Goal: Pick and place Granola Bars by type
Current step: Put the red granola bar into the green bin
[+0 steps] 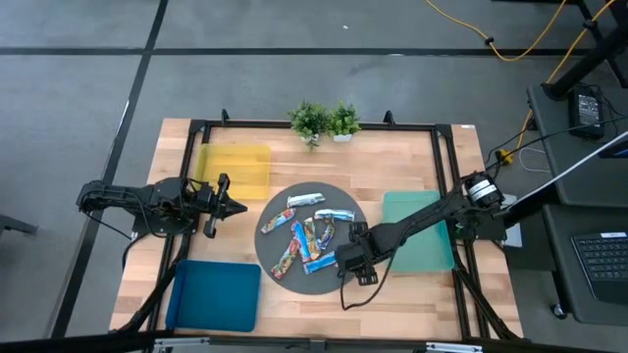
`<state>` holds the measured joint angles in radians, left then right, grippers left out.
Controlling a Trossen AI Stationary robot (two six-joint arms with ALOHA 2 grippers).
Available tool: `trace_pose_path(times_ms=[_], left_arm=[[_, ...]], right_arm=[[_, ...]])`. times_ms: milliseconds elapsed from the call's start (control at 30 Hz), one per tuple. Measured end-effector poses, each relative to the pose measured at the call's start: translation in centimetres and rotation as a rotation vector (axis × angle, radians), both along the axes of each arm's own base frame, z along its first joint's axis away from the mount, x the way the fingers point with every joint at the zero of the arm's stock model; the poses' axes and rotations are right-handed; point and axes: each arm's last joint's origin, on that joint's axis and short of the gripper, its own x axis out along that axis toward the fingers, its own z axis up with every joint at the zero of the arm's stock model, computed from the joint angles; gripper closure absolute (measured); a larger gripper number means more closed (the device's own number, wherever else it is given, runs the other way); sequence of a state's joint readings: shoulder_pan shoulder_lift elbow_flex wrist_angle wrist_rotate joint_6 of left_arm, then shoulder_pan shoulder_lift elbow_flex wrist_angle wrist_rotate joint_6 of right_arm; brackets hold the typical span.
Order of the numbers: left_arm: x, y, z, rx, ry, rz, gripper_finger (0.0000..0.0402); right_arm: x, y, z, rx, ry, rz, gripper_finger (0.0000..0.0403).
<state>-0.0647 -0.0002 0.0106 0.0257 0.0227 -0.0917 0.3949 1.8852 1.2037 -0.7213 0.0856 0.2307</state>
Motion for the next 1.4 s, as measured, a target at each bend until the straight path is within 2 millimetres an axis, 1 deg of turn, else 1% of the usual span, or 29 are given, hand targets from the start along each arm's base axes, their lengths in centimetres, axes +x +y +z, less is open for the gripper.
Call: trace_pose_path(times_ms=[300,600,667,800,1067,1167,1267,1400], left_arm=[[0.0,0.0,0.0,0.000,0.000,0.000,0.0393],[0.0,0.0,0.0,0.000,0.000,0.000,0.0393],[0.0,0.0,0.0,0.000,0.000,0.000,0.0394],[0.0,0.0,0.0,0.000,0.000,0.000,0.0395],[0.0,0.0,0.0,0.000,0.000,0.000,0.0395],[0.0,0.0,0.0,0.000,0.000,0.000,0.0395],[0.0,0.0,0.0,0.000,0.000,0.000,0.0393],[0.0,0.0,0.0,0.000,0.000,0.000,0.0395]], right_arm=[[0.5,-1.1,-0.2,-0.076,-0.018,0.010,0.0071],[0.7,-1.2,-0.2,-0.072,-0.033,0.007,0.0071],[0.7,-1.2,-0.2,-0.072,-0.033,0.006,0.0076],[0.7,-1.1,-0.2,-0.047,-0.026,-0.005,0.0105],[0.6,-1.1,-0.2,-0.036,-0.025,-0.036,0.0194],[0.6,-1.1,-0.2,-0.035,-0.025,-0.048,0.0221],[0.6,-1.1,-0.2,-0.032,-0.026,-0.065,0.0240],[0.6,-1.1,-0.2,-0.027,-0.027,-0.089,0.0253]])
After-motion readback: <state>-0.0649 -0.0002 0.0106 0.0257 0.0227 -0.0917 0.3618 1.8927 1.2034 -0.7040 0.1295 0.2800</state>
